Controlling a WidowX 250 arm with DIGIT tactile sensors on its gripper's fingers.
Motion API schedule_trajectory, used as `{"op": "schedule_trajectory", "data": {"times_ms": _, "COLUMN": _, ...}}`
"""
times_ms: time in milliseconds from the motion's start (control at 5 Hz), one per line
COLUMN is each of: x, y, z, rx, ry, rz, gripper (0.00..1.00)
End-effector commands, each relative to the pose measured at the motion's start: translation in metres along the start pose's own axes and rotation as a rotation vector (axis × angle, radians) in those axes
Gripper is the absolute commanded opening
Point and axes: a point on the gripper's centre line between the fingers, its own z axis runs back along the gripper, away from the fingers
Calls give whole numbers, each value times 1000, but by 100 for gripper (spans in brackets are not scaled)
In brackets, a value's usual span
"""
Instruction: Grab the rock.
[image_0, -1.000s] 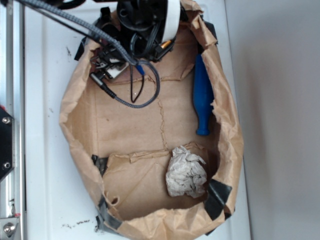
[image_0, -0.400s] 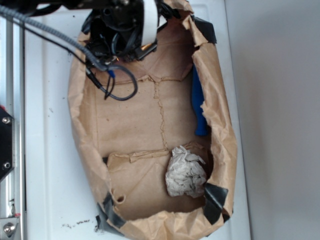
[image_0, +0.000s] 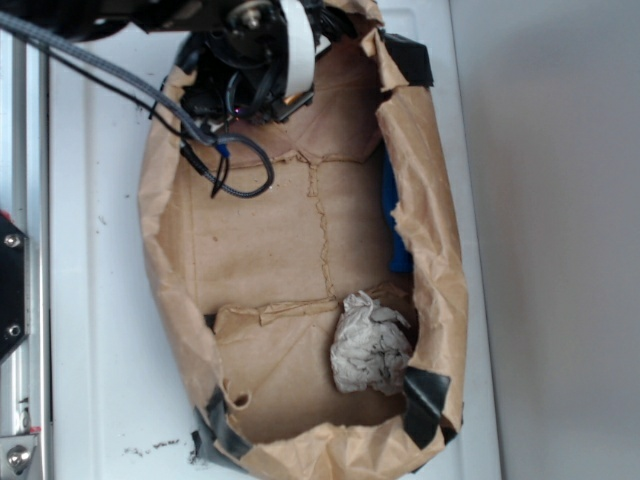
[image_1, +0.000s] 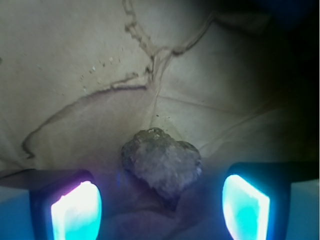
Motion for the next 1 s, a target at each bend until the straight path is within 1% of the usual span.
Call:
{"op": "schedule_trajectory", "data": {"times_ms": 0, "x": 14, "y": 12, "z": -14, "rx": 25, "ry": 5, "rz": -17, "gripper": 100}}
{"op": "schedule_trajectory", "data": {"times_ms": 200, "x": 12, "y": 14, "z": -13, "rx": 34, "ry": -15, "rz": 16, "gripper": 0}}
{"op": "schedule_trajectory", "data": {"times_ms": 600, "x": 11, "y": 15, "z": 4, "rx": 54, "ry": -40, "rz": 1, "gripper": 0}}
{"op": "schedule_trajectory", "data": {"times_ms": 800, "x": 11, "y": 10, "z": 41, "rx": 17, "ry": -140, "rz": 119, "gripper": 0}}
